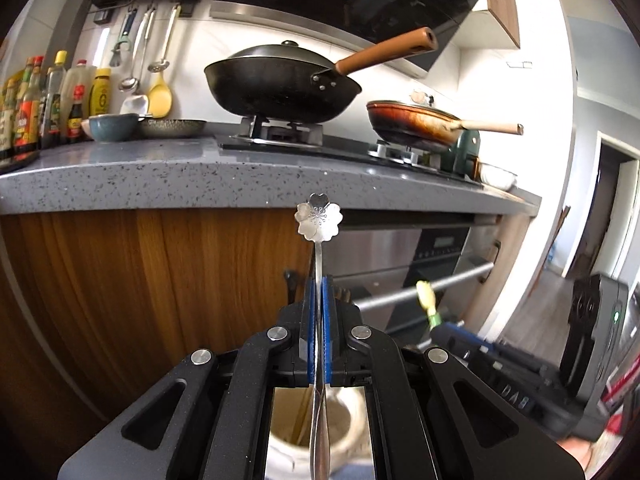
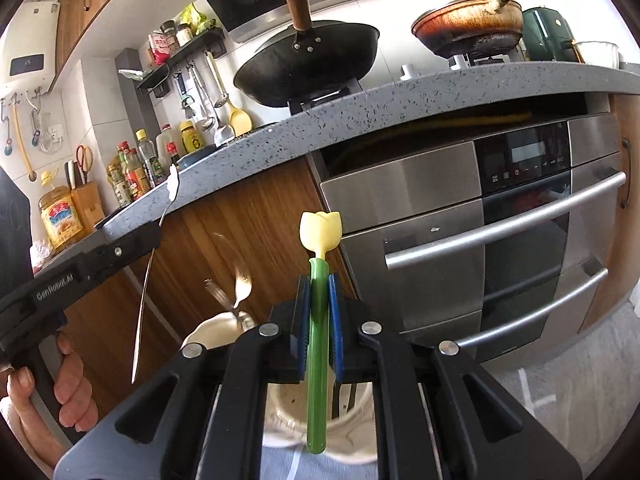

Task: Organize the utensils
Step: 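Carry flower spoon with left tool while right tool carries tulip spoon to holder, then drop flower spoon into larger pot while right tool drops tulip spoon into smaller pot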

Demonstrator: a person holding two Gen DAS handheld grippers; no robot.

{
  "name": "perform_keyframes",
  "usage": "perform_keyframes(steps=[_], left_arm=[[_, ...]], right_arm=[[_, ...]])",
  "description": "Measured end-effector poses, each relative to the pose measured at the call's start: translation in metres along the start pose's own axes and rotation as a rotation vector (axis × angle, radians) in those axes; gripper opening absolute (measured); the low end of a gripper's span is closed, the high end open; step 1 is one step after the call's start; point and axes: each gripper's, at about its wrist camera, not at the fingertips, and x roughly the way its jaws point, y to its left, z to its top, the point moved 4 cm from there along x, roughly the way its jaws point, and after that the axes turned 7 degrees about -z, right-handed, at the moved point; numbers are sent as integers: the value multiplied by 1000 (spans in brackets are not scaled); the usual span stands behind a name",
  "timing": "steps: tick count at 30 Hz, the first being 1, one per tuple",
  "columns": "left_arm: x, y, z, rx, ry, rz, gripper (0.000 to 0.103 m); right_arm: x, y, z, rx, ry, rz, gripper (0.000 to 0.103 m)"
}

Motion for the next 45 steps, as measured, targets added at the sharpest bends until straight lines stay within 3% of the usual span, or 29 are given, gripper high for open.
perform_keyframes(steps=[9,20,28,45], left_arm=[[31,13,-7,11,-31,66,4],[35,22,-26,7,-50,60,4],[19,23,-41,5,-30,48,4],[11,11,-86,21,113,53,4]], right_arm=[[25,8,-8,-66,-86,-22,9],[29,6,-24,-105,-105,-33,9],[17,-1,-35,-90,-76,-9,9],[11,5,-68,-148,64,-21,9]])
